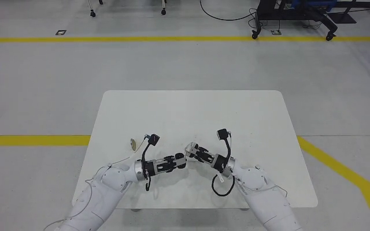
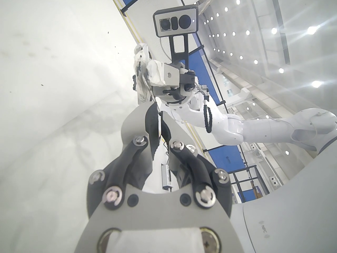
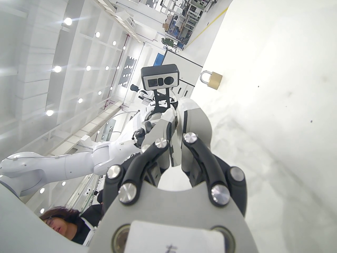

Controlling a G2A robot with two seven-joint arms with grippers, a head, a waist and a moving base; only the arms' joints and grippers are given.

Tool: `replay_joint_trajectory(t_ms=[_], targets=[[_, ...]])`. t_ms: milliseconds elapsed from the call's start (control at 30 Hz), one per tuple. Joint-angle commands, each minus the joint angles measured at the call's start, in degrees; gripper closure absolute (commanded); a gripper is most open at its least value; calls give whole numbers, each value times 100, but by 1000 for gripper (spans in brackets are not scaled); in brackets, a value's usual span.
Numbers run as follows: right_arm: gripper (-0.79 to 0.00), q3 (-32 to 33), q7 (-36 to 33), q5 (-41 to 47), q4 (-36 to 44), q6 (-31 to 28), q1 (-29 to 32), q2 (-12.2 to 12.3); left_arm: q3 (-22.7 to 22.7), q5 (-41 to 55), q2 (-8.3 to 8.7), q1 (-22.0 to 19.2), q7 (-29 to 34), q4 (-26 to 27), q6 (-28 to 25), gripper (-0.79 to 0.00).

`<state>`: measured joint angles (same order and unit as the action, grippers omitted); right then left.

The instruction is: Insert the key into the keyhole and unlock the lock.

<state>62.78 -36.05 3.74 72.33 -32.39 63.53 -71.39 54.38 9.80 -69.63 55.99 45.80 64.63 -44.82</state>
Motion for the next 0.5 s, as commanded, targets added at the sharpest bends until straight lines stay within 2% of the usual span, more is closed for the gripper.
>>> replay_joint_trajectory(t_ms=[0, 467], targets=[[0, 2, 3, -14, -2, -9, 2, 2, 6, -12, -1, -16, -25, -24, 24, 0], [0, 186, -433, 188, 16, -139, 110, 86, 120, 14, 36, -33, 3, -41, 23, 0]])
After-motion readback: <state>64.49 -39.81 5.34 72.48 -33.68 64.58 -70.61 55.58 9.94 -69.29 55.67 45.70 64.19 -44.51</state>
